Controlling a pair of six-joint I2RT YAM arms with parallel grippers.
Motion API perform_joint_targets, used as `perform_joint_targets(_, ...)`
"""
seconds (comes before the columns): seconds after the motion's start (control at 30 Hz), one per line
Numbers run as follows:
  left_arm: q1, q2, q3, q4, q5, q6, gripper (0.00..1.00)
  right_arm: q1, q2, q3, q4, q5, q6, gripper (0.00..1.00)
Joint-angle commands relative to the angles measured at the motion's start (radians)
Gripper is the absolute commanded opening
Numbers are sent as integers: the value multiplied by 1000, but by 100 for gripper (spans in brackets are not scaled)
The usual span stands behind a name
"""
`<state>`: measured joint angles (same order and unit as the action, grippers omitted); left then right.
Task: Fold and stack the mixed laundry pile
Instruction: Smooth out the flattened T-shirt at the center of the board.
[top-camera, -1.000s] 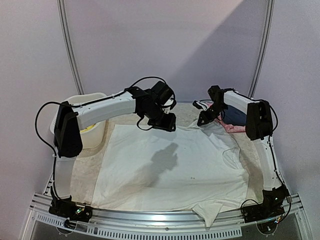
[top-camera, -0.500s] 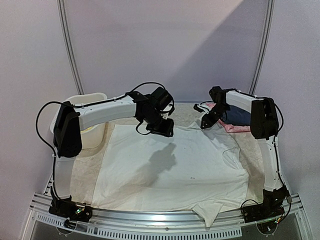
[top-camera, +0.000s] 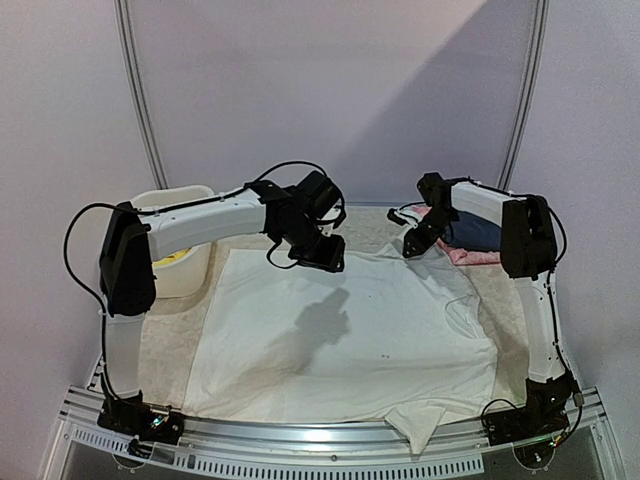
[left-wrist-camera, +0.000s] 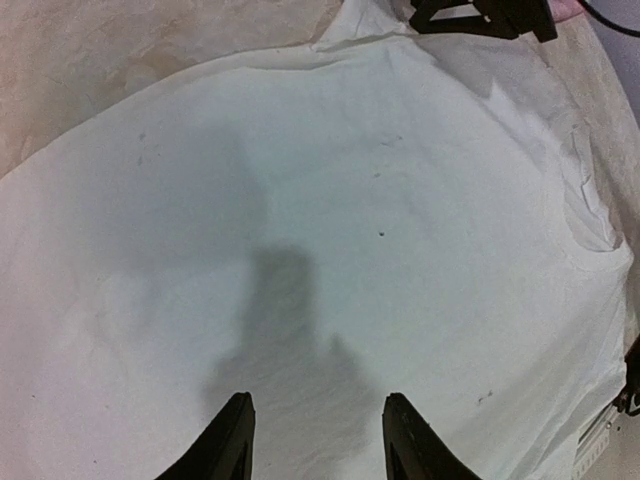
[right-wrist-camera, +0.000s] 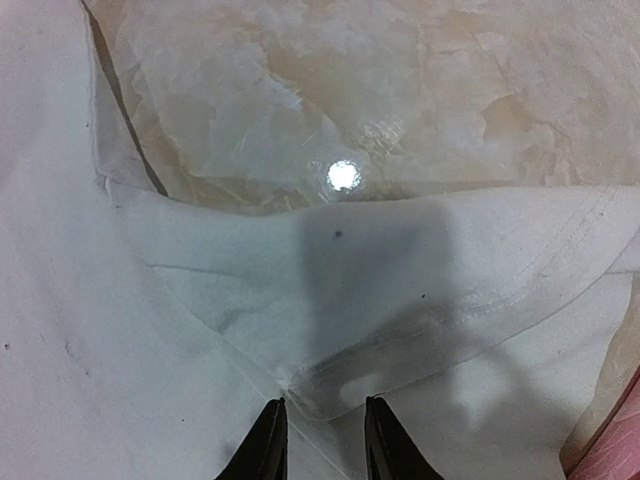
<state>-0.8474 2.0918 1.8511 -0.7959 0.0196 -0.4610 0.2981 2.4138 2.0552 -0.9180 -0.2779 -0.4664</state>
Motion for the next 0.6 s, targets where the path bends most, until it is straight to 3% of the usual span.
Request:
perform_joint_targets(0.0,13,-29,-14,14,8,-2,45,13,18,-10,-4,13,-18,28)
perform_joint_targets(0.57,13,-37,-41,15,18,-1,45,27,37,-6,-14,53,-17,25)
